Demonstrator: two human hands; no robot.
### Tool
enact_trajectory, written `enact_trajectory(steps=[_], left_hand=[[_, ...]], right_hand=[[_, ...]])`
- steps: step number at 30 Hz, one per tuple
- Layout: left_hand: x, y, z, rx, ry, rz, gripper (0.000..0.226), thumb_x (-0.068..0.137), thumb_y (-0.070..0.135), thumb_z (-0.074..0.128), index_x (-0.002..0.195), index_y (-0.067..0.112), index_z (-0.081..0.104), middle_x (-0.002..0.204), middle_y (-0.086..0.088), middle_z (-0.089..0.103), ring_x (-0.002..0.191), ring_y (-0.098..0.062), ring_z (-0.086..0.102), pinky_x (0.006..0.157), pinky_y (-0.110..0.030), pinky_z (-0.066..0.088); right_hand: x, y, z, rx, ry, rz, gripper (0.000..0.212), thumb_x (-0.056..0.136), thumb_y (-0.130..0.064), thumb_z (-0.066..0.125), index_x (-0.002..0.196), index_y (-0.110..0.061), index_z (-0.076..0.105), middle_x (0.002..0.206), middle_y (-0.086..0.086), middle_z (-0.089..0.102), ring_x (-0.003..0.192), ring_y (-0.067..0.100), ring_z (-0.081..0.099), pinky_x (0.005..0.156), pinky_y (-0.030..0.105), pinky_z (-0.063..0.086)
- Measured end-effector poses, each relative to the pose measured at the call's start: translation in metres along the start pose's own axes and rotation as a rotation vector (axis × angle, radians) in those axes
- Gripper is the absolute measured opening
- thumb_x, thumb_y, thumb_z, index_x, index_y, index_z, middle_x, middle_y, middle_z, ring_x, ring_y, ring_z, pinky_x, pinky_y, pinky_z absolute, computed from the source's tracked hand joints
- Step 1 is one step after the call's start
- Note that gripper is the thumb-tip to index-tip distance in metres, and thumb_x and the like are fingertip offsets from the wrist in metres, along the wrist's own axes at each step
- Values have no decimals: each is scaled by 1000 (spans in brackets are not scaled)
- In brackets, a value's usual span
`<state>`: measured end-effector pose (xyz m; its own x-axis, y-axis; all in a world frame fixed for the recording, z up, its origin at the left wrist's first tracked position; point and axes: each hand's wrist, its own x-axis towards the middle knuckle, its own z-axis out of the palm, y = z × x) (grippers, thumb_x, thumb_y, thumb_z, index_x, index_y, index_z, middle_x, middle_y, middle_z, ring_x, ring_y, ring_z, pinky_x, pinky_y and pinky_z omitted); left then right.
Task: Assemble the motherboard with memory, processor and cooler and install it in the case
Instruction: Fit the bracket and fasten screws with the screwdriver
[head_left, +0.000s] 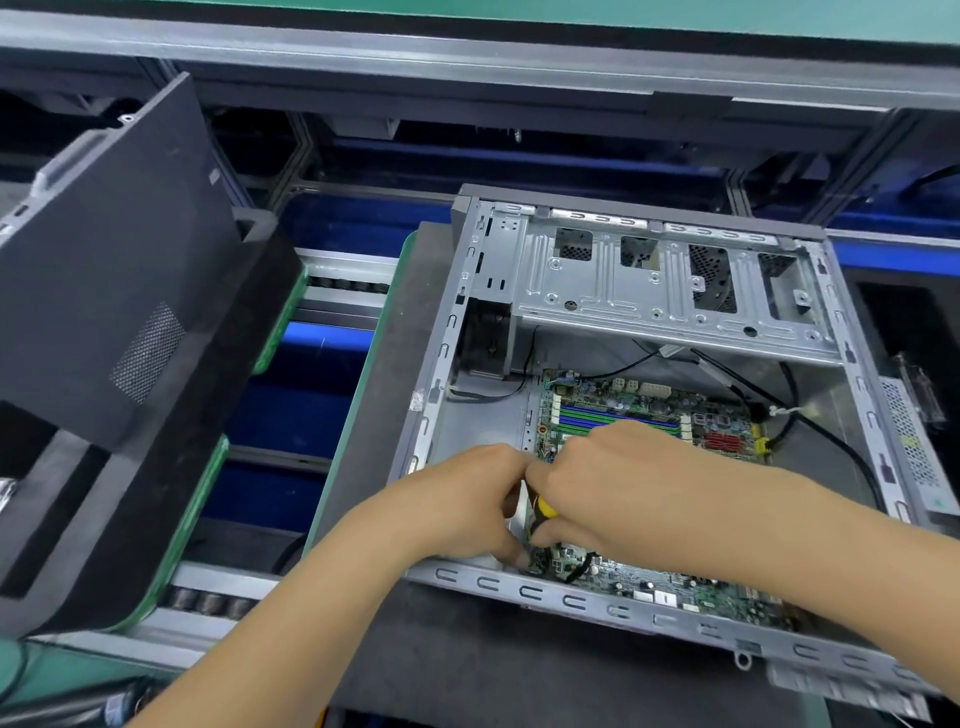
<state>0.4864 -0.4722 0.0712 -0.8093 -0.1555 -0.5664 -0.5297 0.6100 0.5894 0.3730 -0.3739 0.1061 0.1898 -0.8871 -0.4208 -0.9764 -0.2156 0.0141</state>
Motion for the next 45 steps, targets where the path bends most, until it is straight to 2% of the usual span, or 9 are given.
enact_trajectory(steps=[8,12,19,22,28,35,38,41,45], left_hand=[[1,-1,10,-319,125,54,37,72,12,81,57,33,54,57,6,27,61,-16,25,61,-28,22],[2,-1,9,-261,142,84,27,73,16,81,66,33,61,58,7,21,55,-11,19,55,-27,19],[6,0,6,-113,99,32,34,75,4,74,60,25,51,58,9,51,52,-4,45,45,-9,34],[6,2,8,-127,104,21,32,74,9,78,62,27,54,56,8,40,52,-8,34,49,-21,31],[5,1,7,-167,116,64,42,69,23,85,48,39,53,55,7,23,50,-10,20,50,-26,18],[6,2,9,-197,84,29,19,71,17,83,75,14,65,70,-5,64,61,-11,52,59,-28,46],[5,1,11,-163,109,36,29,70,20,84,65,26,56,57,5,35,53,-10,29,52,-28,26],[5,0,10,-157,112,39,39,69,23,85,58,34,49,56,8,24,50,-8,23,54,-28,21],[9,2,11,-147,168,31,36,69,26,85,54,32,52,56,7,29,51,-9,25,50,-24,24]], right_hand=[[7,-5,10,-34,-25,116,45,101,-45,29,108,-11,58,88,5,60,66,22,42,45,26,15],[1,-8,13,-33,-23,172,51,99,-51,22,103,-15,57,65,0,44,57,18,34,46,26,18],[0,-5,13,261,0,72,14,95,-28,48,102,-29,35,80,-4,25,76,23,42,52,30,29],[0,2,15,71,43,16,13,97,-30,46,103,-20,42,71,-2,29,64,23,45,46,27,25],[3,-1,14,-107,43,126,63,89,-67,23,63,-12,38,54,-1,31,44,15,26,44,25,16],[-3,-2,5,251,24,52,24,97,-25,40,118,-15,46,104,10,50,88,26,48,63,36,37],[-4,2,8,-11,74,52,34,98,-46,35,93,-16,50,73,5,52,63,24,54,47,28,28],[0,4,12,-138,56,120,60,93,-63,24,60,-13,33,52,-1,29,43,16,25,45,24,16],[0,4,15,-51,43,137,51,95,-57,30,88,-12,52,66,1,44,56,19,41,46,26,23]])
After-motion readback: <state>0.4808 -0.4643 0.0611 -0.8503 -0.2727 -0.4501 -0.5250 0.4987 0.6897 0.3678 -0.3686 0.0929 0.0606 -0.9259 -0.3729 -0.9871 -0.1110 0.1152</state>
